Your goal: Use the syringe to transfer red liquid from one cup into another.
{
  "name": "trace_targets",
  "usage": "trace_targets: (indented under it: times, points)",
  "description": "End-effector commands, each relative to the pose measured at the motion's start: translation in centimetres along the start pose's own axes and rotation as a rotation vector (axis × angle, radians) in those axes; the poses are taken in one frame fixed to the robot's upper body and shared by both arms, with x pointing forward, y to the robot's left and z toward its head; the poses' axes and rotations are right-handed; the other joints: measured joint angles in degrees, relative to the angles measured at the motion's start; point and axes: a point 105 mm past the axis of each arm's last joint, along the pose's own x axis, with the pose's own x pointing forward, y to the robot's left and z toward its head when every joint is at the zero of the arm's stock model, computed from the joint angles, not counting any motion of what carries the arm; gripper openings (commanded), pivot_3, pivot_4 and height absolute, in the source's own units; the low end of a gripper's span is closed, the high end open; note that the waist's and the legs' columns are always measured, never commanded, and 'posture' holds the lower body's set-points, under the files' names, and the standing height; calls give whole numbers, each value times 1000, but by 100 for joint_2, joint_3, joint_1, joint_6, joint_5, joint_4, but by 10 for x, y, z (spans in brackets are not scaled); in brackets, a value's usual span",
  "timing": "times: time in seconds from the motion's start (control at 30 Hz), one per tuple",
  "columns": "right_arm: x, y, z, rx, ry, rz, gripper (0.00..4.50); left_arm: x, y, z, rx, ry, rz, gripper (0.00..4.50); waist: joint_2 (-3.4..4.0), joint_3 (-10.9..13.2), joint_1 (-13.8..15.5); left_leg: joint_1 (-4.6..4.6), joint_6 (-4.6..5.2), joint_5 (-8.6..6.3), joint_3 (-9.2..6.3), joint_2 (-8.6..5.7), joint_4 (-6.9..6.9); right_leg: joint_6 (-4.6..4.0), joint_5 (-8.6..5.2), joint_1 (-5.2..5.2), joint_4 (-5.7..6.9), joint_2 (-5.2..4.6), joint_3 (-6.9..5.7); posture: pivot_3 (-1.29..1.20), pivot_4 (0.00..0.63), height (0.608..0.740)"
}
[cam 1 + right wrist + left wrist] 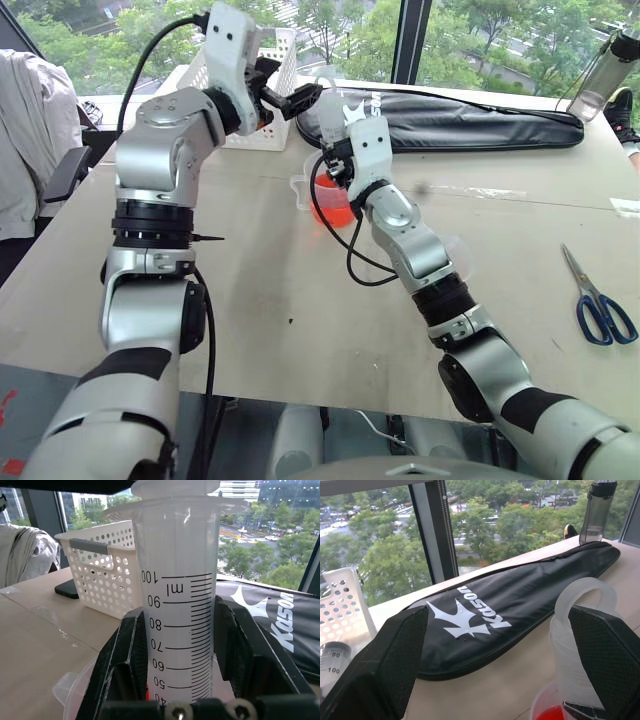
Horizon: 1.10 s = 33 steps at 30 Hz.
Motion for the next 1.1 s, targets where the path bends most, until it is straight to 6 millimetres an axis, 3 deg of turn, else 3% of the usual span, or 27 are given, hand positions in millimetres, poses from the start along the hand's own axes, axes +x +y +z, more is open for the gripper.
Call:
trace_targets:
  times: [0.03, 0.17, 0.33, 1.1]
  points:
    - [1, 22, 18, 38, -75, 47, 1442, 4, -4, 19, 50, -54, -16, 4006, 0, 0, -1, 0, 0, 0, 0, 0, 0, 0, 0, 0, 0, 0, 0, 0, 150, 724]
    - [1, 24, 17, 41, -73, 54, 1442, 7, -10, 21, 60, -65, -47, 2581, 0, 0, -2, 0, 0, 0, 0, 0, 0, 0, 0, 0, 1, 0, 0, 0, 150, 724]
    - [1, 25, 17, 45, -73, 59, 1442, 6, -11, 28, 72, -83, -68, 3, 0, 0, -3, 0, 0, 0, 0, 0, 1, 0, 0, 0, 1, 0, 0, 0, 150, 724]
    - [0, 36, 6, 38, -22, 116, 1442, 7, -1, 50, 136, -134, -60, 0, 0, 0, -4, 0, 0, 0, -1, 0, 1, 0, 0, 0, 2, 1, 0, 0, 150, 724]
